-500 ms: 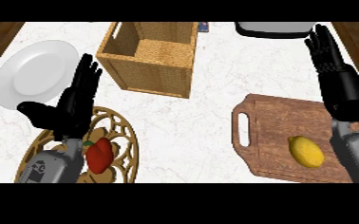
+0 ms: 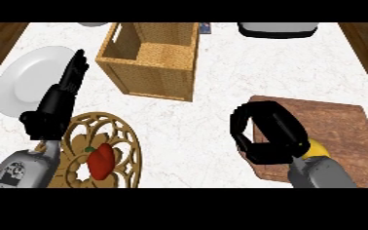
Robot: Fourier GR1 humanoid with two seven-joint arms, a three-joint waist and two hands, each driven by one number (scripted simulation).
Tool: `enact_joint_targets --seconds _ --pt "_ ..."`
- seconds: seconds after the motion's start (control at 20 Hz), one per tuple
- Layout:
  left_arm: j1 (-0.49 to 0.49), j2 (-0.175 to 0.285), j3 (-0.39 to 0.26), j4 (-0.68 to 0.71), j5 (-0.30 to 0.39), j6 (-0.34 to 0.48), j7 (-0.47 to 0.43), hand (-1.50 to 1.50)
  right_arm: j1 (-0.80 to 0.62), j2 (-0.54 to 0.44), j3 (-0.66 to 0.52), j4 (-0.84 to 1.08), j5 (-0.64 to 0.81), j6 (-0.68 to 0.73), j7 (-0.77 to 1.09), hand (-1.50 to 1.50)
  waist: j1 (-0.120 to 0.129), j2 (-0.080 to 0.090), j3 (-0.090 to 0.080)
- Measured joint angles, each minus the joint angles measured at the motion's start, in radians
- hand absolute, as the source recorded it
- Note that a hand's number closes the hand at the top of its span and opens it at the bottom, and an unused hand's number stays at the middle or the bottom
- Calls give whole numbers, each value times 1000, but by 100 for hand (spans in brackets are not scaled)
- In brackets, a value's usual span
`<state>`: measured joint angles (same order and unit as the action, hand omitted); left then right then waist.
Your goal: Pick the lemon from the cutting board and place it in the basket
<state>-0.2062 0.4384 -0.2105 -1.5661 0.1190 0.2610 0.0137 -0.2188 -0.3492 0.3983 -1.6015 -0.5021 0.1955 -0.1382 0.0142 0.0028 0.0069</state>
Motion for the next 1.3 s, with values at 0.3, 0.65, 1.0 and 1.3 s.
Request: enact_joint_targets --seconds 0.3,0.65,1.0,1.3 --pt "21 76 42 22 1 -70 -33 0 154 -56 120 -337 112 -72 102 -150 -37 -12 -7" --pt "25 92 45 19 -5 -88 -32 0 22 -330 -27 -487 349 -94 303 -150 -41 -17 -12" --pt "5 96 49 28 -5 -109 -43 0 -156 -672 -77 -524 370 220 445 -150 -15 -7 -14" --pt "-12 86 57 47 -5 -127 -47 0 -267 -839 -98 -488 232 508 492 -150 -5 -2 -11"
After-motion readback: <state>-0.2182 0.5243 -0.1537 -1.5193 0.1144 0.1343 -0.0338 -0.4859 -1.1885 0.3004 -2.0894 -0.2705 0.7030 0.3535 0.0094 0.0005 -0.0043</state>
